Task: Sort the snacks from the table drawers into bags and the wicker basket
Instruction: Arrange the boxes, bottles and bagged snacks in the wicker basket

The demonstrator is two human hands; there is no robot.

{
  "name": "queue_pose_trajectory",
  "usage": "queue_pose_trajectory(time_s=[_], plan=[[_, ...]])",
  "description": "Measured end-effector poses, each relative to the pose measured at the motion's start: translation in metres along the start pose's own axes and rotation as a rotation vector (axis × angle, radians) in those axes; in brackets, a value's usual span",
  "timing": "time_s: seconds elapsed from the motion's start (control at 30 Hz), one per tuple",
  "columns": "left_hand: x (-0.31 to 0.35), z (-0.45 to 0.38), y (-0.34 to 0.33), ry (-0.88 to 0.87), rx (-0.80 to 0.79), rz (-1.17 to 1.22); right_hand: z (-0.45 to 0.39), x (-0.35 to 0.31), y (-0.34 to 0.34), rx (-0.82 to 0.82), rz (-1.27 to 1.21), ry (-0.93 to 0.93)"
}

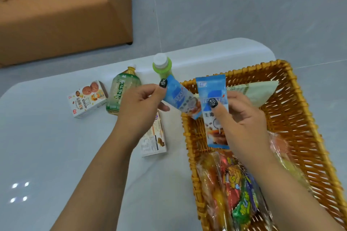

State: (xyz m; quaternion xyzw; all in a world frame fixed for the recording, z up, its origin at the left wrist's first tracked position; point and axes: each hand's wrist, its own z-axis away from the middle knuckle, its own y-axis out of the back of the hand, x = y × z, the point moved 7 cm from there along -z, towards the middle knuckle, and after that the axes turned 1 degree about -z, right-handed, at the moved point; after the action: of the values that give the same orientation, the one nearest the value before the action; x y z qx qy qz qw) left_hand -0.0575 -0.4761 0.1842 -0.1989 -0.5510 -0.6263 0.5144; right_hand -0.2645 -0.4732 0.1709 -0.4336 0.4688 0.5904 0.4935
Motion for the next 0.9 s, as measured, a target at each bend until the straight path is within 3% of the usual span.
queue_pose_trajectory(time_s=[0.17,0.37,0.43,0.57,0.63,0.77,0.9], plan=[[0.000,0.003,-0.031,0.089,-0.126,0.173,-0.005,0.009,-0.009,-0.255,-0.163,-0.192],[-0.004,0.005,-0.073,0.187,-0.130,0.329,-0.002,0.028,0.009,-0.239,-0.209,-0.280],[-0.003,0.006,-0.091,0.184,-0.174,0.303,0.000,0.032,0.035,-0.108,-0.094,-0.262],[-0.015,0.004,-0.125,0.197,-0.221,0.157,0.018,0.008,0.128,0.558,0.254,-0.019],[-0.020,0.005,-0.146,0.178,-0.296,0.088,0.022,0.007,0.153,0.679,0.347,-0.001],[-0.013,0.013,-0.193,0.063,-0.510,-0.086,0.007,0.044,0.151,0.444,0.666,-0.136],[-0.013,0.006,-0.214,-0.013,-0.553,-0.251,-0.007,0.068,0.134,0.286,0.919,-0.117]])
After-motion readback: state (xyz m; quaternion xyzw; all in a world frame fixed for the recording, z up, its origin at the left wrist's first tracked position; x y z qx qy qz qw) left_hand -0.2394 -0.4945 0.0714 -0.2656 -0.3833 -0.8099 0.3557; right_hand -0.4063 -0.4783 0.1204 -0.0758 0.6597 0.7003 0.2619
